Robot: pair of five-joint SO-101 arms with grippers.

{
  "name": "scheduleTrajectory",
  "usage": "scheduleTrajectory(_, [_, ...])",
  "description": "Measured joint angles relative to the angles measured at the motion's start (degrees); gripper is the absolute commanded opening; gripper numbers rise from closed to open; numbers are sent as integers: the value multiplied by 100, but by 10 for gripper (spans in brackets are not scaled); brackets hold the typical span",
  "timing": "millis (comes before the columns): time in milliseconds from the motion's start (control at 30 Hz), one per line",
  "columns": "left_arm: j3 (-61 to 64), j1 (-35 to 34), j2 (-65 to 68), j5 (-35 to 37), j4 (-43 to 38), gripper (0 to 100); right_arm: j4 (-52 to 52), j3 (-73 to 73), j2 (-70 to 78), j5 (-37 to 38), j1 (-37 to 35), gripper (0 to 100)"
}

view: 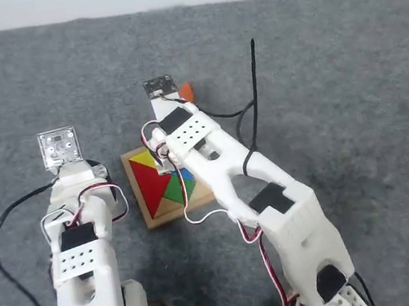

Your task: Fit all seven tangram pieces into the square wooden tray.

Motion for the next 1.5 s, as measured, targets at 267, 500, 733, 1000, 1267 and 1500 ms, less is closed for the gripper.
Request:
scheduleTrajectory(267, [0,0,0,0,0,12,325,-193,-9,-9,-18,8])
scheduleTrajectory(500, [0,0,0,0,0,12,967,-193,-782,422,484,8])
scheduleTrajectory(733, [0,0,0,-18,0,12,1178,413,-1811,1020,1152,9])
scheduleTrajectory(1000, [0,475,0,-9,0,11,-97,3068,-3341,1213,1495,9])
scheduleTrajectory(1267, [-1046,1363,1319,-26,167,11,-1776,5240,-4070,1547,1459,9])
scheduleTrajectory(1500, [-3490,1530,4325,264,695,11,-2092,5284,-3974,1618,1442,9])
